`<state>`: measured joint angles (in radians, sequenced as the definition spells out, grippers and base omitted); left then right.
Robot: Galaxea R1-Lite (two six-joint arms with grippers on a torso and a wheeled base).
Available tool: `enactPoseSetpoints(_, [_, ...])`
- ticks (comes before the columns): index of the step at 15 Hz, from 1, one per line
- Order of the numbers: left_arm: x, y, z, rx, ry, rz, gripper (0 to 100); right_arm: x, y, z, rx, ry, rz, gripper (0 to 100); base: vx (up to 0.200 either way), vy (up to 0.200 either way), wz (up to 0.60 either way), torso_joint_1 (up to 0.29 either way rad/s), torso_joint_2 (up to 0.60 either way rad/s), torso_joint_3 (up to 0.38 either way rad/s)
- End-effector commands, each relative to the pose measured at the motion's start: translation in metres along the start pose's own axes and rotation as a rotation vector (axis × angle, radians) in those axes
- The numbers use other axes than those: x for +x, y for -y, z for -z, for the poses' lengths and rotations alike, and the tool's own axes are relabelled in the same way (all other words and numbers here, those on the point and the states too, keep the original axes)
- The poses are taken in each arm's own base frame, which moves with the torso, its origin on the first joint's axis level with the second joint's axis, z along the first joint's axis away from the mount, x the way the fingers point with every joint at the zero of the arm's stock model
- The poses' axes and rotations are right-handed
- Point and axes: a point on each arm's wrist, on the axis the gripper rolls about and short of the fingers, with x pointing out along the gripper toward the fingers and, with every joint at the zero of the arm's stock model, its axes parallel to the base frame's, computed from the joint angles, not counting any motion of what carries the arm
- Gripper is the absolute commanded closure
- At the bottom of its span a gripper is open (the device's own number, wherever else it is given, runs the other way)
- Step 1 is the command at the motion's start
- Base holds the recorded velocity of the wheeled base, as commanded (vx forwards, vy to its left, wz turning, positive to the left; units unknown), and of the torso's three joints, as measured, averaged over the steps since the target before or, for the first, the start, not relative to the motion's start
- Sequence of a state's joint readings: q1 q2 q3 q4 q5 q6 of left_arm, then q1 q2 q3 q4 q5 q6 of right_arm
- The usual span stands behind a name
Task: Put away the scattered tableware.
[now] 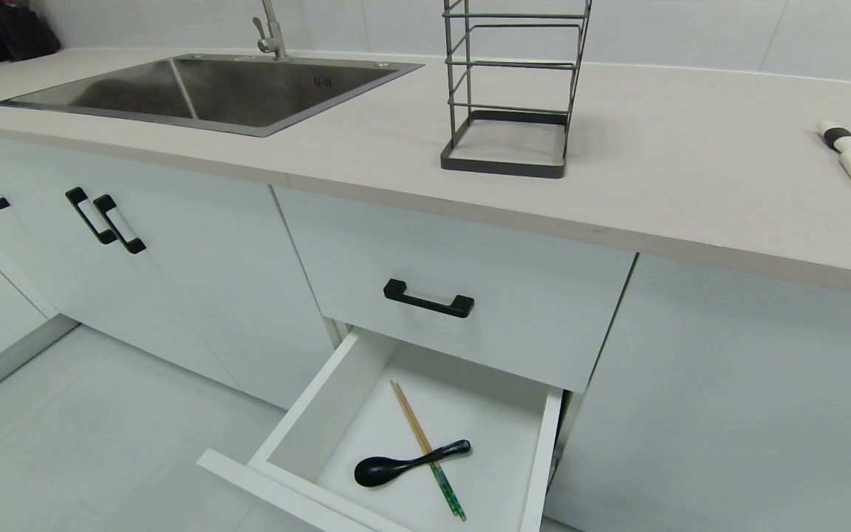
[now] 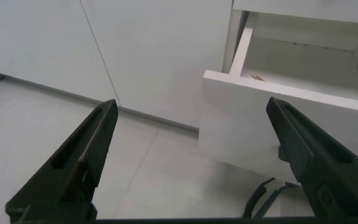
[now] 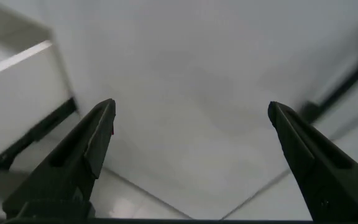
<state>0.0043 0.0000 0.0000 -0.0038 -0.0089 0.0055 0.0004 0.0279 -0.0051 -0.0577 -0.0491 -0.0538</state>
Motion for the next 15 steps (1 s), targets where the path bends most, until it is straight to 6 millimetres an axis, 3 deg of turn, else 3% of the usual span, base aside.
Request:
enactPoseSetpoints(1, [0.0,0.0,0.0,-0.006,0.002,0.001,0,-0.002,0.0,0.005,0.093,-0.009,0.022,0,0.0,0.0,0.0,0.0,0.0,0.0])
enactPoseSetpoints(3, [-0.004,0.0,-0.029,0.002,0.277,0.023,0,-0.002,0.0,0.007,0.089,-0.023,0.011,0,0.0,0.0,0.0,0.0,0.0,0.0])
enactPoseSetpoints(4, [-0.009,0.002,-0.04,0.01,0.309,0.081,0,-0.002,0.0,0.007,0.089,-0.024,0.0,0,0.0,0.0,0.0,0.0,0.0,0.0])
enactPoseSetpoints(6, [-0.006,0.003,-0.069,0.005,0.194,0.19,0,-0.002,0.0,0.007,0.091,-0.027,0.0,0,0.0,0.0,0.0,0.0,0.0,0.0])
enactPoseSetpoints(8, [0.015,0.005,-0.092,-0.018,-0.053,0.327,0,-0.002,0.0,0.007,0.091,-0.027,0.002,0,0.0,0.0,0.0,0.0,0.0,0.0])
enactPoseSetpoints(12, [0.073,0.011,-0.077,-0.115,-0.555,0.458,0,-0.002,0.0,0.007,0.091,-0.027,0.002,0,0.0,0.0,0.0,0.0,0.0,0.0])
enactPoseSetpoints(15, [0.104,0.02,-0.06,-0.121,-0.794,0.54,0,-0.002,0.0,0.007,0.091,-0.027,0.002,0,0.0,0.0,0.0,0.0,0.0,0.0])
